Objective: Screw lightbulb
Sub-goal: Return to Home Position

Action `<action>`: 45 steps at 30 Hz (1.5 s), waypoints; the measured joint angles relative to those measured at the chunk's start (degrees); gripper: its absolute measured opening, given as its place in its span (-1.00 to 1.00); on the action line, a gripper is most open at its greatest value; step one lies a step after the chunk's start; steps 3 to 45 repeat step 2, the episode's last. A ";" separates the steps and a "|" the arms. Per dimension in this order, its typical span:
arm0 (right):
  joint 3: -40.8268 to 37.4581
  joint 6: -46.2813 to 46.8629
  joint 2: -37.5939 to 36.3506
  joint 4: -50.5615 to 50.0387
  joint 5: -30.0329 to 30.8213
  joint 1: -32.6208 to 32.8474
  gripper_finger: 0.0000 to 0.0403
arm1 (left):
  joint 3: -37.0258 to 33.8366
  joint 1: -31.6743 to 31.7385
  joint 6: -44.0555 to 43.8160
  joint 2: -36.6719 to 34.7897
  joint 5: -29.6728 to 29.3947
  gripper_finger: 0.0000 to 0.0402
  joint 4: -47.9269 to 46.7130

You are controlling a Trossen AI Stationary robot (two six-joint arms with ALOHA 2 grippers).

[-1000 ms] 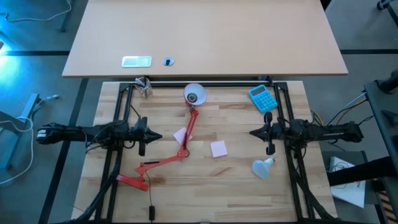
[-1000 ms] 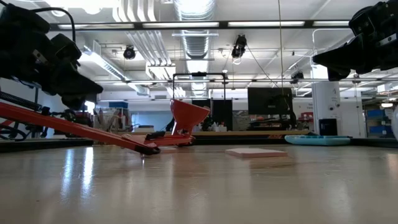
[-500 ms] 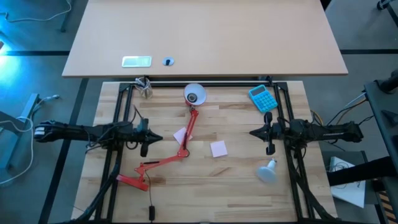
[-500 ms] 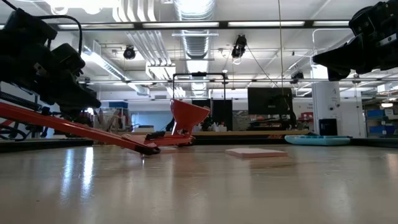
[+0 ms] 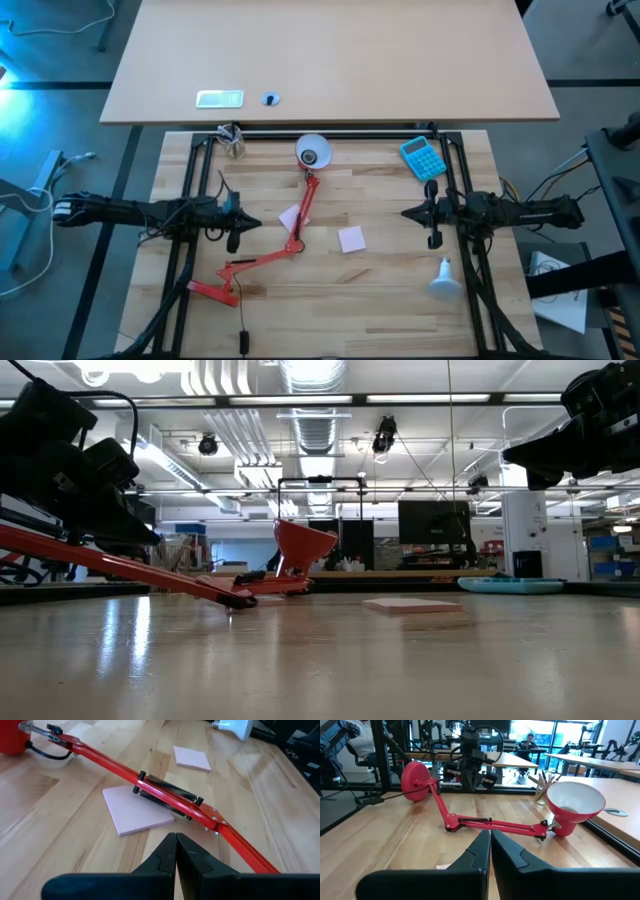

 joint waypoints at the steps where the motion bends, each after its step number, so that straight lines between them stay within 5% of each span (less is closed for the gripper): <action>1: 0.00 0.03 0.01 0.00 0.00 0.00 -0.96 | 0.00 0.00 0.00 0.21 0.00 -1.00 -0.02; 45: 0.00 0.04 0.00 0.00 0.00 0.00 -0.96 | 0.00 0.00 0.00 0.38 0.00 -1.00 0.00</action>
